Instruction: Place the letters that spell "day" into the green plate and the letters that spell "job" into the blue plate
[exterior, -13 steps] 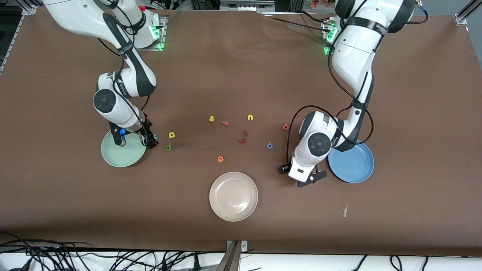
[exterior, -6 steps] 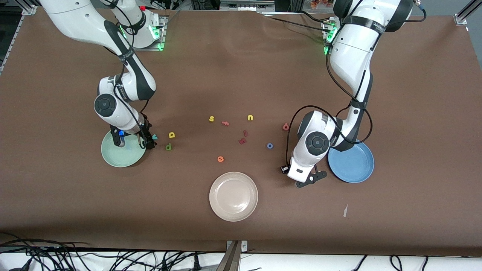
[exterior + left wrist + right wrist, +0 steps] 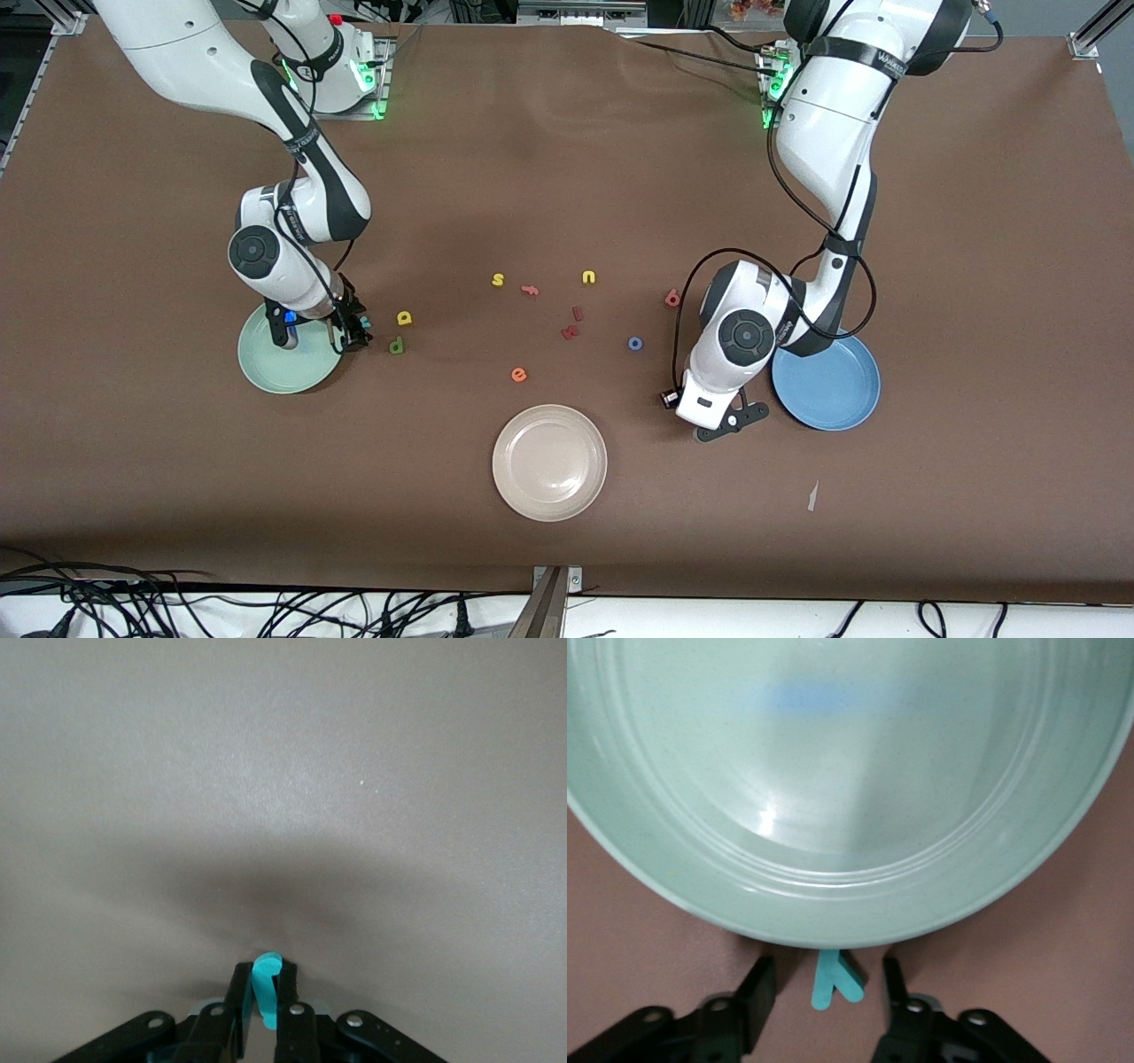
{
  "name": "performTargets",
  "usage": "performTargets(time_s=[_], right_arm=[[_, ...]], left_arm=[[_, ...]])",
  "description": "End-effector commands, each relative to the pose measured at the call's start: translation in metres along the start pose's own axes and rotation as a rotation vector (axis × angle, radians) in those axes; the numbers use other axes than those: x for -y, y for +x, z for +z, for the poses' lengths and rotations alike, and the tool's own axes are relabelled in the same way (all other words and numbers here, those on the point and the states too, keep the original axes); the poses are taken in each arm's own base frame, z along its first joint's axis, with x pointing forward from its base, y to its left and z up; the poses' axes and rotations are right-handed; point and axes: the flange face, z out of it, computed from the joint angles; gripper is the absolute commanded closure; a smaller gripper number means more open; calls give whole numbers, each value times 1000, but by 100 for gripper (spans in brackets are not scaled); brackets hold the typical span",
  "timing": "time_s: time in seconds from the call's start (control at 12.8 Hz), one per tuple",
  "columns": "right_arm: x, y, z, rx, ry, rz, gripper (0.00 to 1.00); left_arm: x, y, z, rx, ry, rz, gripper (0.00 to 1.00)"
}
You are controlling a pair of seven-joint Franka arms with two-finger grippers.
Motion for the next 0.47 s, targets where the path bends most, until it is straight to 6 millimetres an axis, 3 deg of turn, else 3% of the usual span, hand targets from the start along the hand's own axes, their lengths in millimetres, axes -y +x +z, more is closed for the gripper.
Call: performTargets(time_s=[0.0,0.16,0.39], right_arm=[[-3,-1,6,-5,-12,9,100],[-3,-1,1,-6,-12,10,100],[-2,-1,-27,-9,-33,14,100]], left_arm=[[6,14,-38,-42,39,116,100],[13,13,-81,3,74,226,100],[50,21,-121,12,85,391,98]])
